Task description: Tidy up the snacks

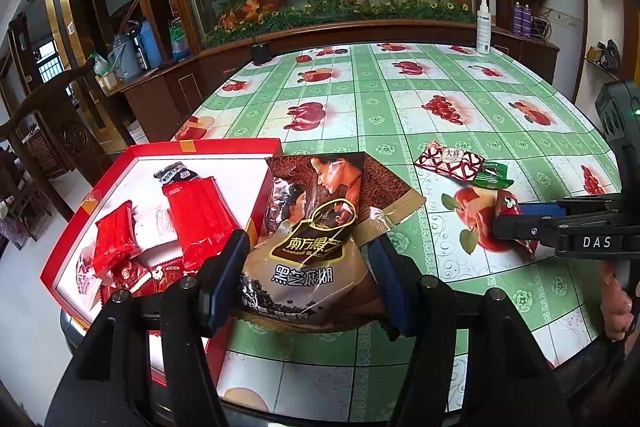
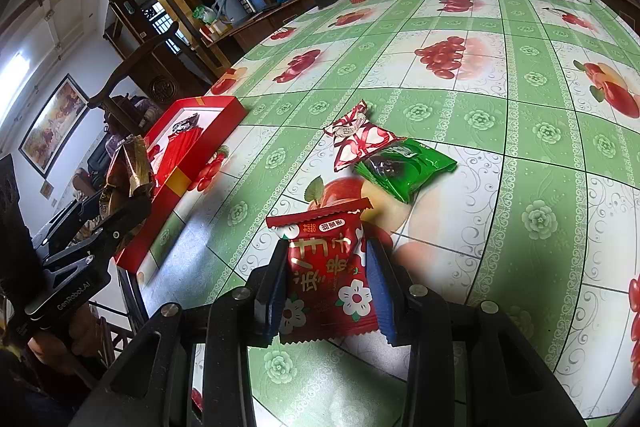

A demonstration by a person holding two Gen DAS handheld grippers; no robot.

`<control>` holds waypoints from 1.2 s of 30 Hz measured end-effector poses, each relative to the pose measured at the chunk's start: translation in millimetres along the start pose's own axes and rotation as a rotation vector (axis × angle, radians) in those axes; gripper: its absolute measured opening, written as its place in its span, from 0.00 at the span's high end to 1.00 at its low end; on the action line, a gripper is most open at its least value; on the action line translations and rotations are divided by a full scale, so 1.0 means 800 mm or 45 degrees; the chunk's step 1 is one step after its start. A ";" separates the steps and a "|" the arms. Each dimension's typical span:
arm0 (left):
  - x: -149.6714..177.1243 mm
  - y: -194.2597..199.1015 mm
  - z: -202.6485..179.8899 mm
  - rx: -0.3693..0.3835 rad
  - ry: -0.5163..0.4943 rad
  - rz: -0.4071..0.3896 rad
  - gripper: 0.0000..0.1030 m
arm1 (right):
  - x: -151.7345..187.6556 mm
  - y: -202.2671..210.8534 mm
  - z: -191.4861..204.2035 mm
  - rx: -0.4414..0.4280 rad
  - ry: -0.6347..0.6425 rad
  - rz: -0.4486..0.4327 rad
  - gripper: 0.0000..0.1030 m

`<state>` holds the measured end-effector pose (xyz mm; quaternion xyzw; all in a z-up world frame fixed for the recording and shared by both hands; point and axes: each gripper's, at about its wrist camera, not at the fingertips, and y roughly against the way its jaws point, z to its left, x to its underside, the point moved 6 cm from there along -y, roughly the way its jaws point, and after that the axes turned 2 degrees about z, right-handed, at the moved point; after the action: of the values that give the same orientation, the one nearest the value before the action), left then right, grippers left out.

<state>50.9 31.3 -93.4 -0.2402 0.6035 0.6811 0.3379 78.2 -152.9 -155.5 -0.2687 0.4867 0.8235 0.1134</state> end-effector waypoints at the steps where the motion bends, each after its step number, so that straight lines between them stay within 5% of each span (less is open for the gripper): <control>1: 0.000 0.001 0.001 -0.002 -0.001 -0.002 0.41 | 0.000 0.000 0.001 0.000 0.000 0.000 0.62; 36: -0.003 0.014 0.015 -0.026 0.026 -0.042 0.41 | 0.000 0.000 0.000 -0.002 -0.002 -0.001 0.62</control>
<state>45.2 42.4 -82.8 -0.2605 0.5959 0.6790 0.3405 78.2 -153.1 -155.7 -0.2684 0.4858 0.8240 0.1136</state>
